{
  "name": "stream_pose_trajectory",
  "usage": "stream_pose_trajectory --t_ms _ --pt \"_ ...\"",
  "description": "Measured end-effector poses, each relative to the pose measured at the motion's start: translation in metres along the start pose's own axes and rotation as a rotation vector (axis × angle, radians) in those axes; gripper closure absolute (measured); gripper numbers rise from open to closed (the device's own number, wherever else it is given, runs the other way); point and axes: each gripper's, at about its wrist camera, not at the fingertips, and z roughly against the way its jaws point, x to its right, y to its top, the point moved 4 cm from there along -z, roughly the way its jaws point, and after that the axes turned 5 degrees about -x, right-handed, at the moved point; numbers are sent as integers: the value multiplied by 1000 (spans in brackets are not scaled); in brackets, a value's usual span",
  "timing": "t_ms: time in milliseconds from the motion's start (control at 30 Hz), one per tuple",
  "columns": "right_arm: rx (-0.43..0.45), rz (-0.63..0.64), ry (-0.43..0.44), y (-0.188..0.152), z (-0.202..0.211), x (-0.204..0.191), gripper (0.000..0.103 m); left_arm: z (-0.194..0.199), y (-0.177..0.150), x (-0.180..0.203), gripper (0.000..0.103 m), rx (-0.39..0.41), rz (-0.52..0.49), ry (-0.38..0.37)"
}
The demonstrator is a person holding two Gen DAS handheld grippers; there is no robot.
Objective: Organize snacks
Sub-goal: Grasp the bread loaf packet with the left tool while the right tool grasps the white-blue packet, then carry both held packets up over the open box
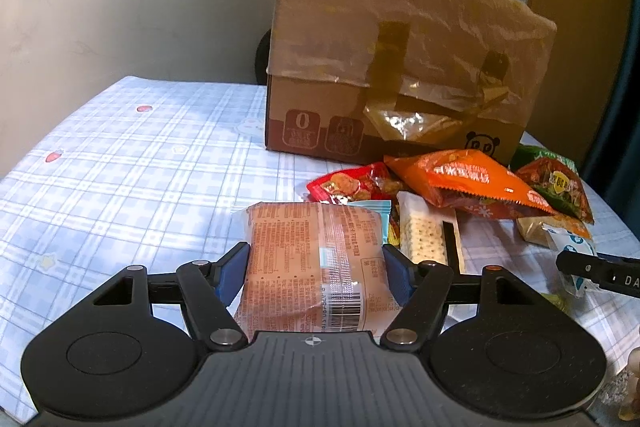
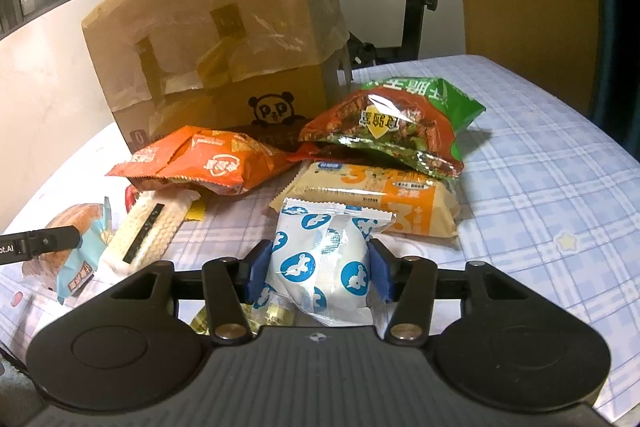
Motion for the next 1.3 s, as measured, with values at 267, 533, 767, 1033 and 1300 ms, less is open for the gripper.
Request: stream_pose_trajectory --t_ms 267,533,767,1033,1300 --pt "41 10 5 7 11 -2 50 18 11 -2 31 57 2 -4" --pt "113 35 23 25 31 -8 50 45 37 -3 31 124 -13 -16" --pt "189 41 52 55 53 -13 50 74 77 -4 31 210 -21 -27" --pt "290 50 100 112 73 -16 50 98 133 7 31 305 -40 -48" --pt "369 88 158 187 71 -29 50 89 203 37 31 370 -115 -55"
